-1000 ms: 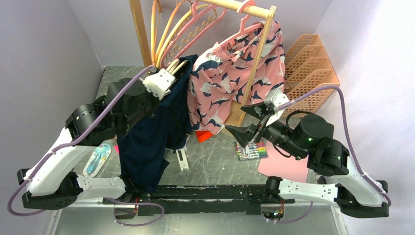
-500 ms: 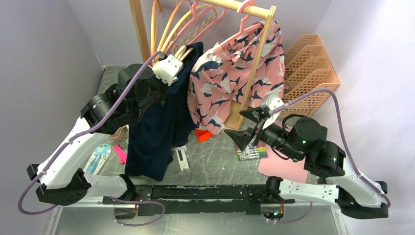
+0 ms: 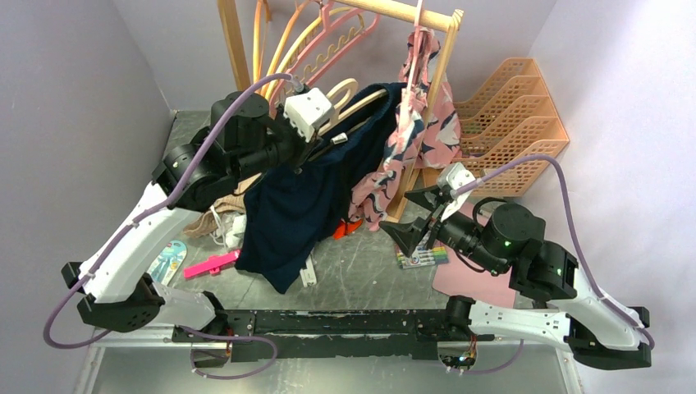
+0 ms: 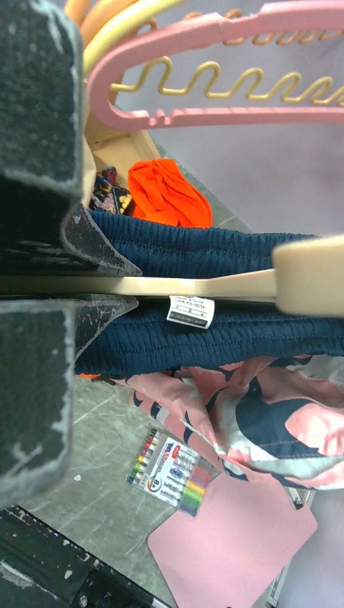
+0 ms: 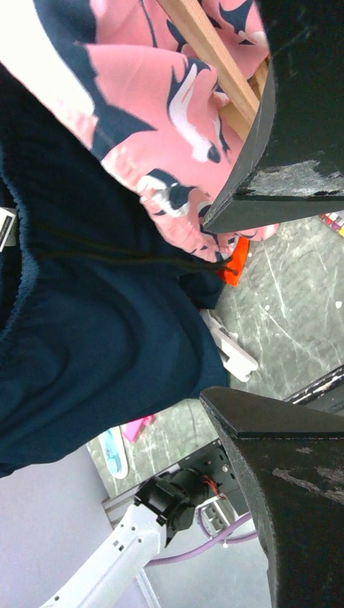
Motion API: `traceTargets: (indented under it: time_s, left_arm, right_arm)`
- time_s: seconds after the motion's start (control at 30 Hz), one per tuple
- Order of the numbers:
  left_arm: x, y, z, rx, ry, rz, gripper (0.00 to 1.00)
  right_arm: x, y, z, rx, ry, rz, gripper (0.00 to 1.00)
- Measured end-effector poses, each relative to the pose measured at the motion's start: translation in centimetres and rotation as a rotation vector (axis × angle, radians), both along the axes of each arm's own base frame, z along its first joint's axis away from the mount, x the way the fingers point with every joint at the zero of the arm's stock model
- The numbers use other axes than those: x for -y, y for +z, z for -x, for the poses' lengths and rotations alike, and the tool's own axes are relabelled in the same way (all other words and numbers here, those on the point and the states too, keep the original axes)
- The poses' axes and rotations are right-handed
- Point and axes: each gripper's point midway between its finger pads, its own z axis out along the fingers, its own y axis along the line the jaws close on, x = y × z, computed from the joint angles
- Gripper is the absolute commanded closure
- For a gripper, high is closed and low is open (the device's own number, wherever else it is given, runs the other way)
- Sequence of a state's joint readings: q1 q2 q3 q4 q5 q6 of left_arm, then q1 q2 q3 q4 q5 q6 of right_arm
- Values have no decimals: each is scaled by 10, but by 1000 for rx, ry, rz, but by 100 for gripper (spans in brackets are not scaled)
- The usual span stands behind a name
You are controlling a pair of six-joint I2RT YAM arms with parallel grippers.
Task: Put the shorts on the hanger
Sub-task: Place the hanger at the clothesline.
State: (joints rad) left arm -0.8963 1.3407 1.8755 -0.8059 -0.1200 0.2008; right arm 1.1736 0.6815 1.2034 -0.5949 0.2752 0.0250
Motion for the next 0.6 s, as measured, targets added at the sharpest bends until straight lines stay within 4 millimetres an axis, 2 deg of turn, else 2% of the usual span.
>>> traceTargets:
  time_s: [0.13, 0.27, 0.6]
  left_arm:
    - [9, -3, -2, -9, -23, 3, 93]
    - [5, -5, -10, 3, 16, -16, 93]
    - [-10, -30, -62, -49, 175, -61, 93]
  right_arm:
    - [3, 0, -1, 1, -11, -5, 18]
    - [6, -1, -3, 0, -32, -11, 18]
    - [12, -4, -6, -5, -64, -18, 18]
